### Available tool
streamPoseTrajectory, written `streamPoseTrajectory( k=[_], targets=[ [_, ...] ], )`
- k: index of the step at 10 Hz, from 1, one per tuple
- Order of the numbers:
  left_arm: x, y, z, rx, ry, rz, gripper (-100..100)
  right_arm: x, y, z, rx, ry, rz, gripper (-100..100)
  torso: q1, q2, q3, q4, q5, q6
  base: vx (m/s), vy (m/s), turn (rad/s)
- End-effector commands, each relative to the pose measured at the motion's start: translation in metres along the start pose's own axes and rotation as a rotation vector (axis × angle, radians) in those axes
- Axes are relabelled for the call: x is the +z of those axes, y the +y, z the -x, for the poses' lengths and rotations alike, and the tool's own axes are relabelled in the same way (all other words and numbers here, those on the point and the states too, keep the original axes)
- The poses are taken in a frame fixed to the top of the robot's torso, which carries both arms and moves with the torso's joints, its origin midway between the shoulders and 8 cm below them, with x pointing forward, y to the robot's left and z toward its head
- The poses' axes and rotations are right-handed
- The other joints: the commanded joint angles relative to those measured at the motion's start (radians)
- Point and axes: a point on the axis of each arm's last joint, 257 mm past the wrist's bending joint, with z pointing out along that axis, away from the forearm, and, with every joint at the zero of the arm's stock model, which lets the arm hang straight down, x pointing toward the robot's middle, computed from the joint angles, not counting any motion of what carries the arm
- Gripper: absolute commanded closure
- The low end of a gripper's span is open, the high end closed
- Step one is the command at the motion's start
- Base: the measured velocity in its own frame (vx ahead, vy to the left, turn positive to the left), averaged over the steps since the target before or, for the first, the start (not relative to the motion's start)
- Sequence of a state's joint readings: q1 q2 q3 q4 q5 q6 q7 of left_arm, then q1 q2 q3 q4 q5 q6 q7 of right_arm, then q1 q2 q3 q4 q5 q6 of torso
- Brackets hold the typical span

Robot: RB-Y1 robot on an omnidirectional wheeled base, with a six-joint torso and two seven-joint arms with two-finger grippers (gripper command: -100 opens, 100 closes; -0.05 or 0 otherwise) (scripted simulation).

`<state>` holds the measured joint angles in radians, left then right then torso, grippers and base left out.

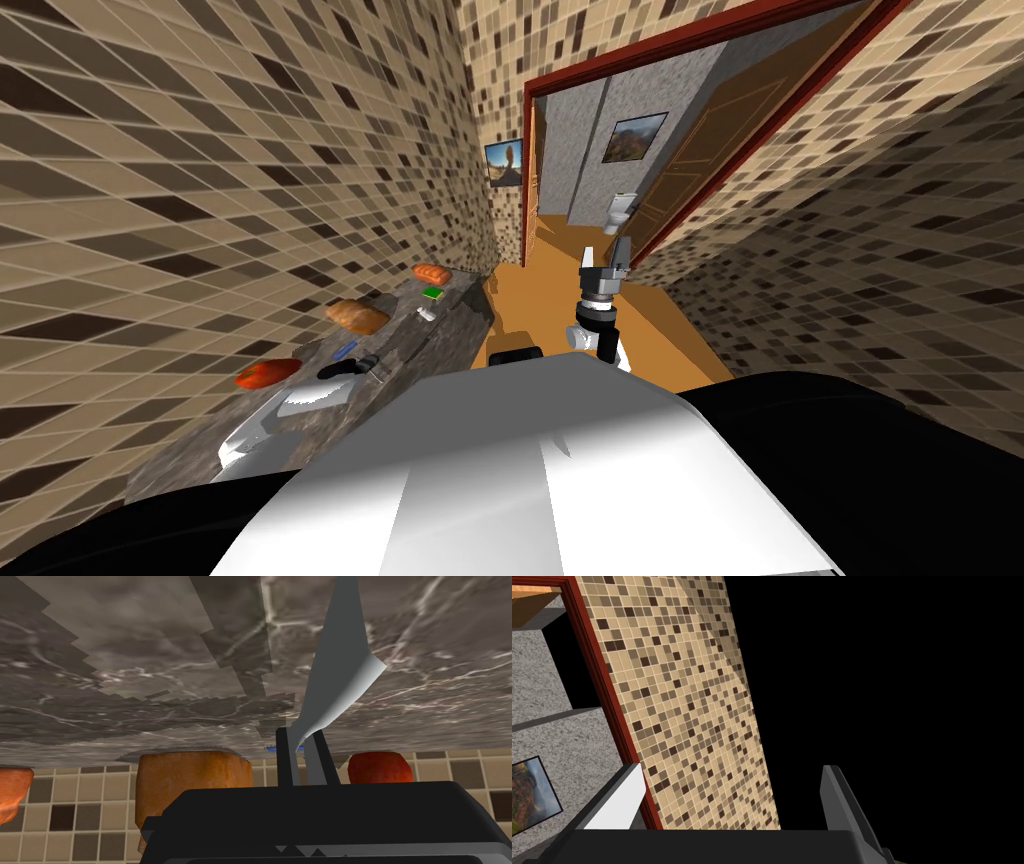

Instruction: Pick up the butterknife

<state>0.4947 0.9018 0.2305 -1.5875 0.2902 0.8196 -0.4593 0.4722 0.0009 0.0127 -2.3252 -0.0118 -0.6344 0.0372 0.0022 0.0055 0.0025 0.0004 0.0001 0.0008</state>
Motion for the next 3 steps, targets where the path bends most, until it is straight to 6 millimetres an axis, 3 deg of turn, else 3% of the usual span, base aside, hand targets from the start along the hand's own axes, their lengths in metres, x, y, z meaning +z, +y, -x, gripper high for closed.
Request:
streamPoseTrajectory(
  k=[1,2,3],
  targets=[
    [-0.0021,-0.0023,0.0005,-0.021,-0.003,0.008,100,0.0000,0.0000,0.0000,0.000,0.000,0.000,0,0.000,0.000,0.000,0.000,0.000,0.000,-0.084,0.025,-0.049],
    [-0.0015,-0.0027,0.0004,-0.011,-0.002,0.004,100,0.0000,0.0000,0.0000,0.000,0.000,0.000,0,0.000,-0.001,0.000,0.000,0.000,-0.001,-0.027,0.012,-0.007],
    [-0.0017,-0.0029,0.0003,-0.014,-0.002,0.005,0,0.0000,0.0000,0.0000,0.000,0.000,0.000,0,0.000,-0.003,-0.002,-0.001,0.000,-0.001,-0.006,0.002,0.002]
  ],
)
